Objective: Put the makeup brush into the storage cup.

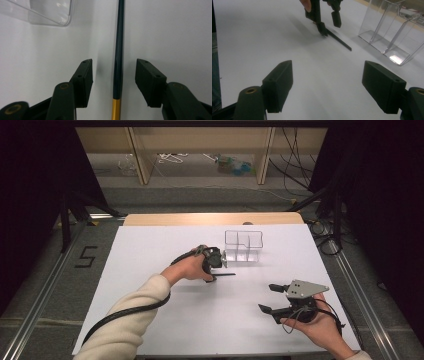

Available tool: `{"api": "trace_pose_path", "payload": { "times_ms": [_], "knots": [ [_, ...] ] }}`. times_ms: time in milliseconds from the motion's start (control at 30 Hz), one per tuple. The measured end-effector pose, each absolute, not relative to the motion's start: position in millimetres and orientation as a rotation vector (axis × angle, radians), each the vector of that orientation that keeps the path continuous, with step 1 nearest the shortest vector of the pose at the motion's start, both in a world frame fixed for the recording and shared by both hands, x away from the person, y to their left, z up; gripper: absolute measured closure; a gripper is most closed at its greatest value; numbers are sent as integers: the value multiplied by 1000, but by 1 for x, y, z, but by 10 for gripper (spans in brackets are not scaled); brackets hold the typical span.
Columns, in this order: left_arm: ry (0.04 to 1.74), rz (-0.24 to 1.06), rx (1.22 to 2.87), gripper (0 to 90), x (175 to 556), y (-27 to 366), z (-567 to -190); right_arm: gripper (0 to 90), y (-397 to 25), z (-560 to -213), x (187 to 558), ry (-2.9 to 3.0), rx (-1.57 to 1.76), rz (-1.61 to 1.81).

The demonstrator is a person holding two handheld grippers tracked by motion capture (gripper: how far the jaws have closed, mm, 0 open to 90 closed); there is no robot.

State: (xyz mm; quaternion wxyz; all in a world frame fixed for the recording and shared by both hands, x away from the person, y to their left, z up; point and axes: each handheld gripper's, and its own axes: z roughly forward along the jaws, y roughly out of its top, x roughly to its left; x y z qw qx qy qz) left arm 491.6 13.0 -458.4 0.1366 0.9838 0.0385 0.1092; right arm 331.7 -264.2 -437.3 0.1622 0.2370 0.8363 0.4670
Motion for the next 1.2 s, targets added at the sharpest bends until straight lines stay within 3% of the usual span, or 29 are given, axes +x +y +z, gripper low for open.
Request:
{"api": "trace_pose_path", "payload": {
  "times_ms": [167, 667, 933, 1200],
  "knots": [
    [140, 278, 2847, 503, 494, 14, -459, 257, -264, -437, 332, 2388, 672, 1329],
    [309, 93, 2861, 732, 498, 14, -458, 257, -264, -437, 331, 2394, 670, 1323],
    [256, 114, 2908, 820, 494, 7, -457, 257, -264, -437, 331, 2397, 668, 1315],
    [261, 119, 2920, 830, 493, 5, -456, 257, -265, -437, 331, 2410, 669, 1304]
  ]
}}
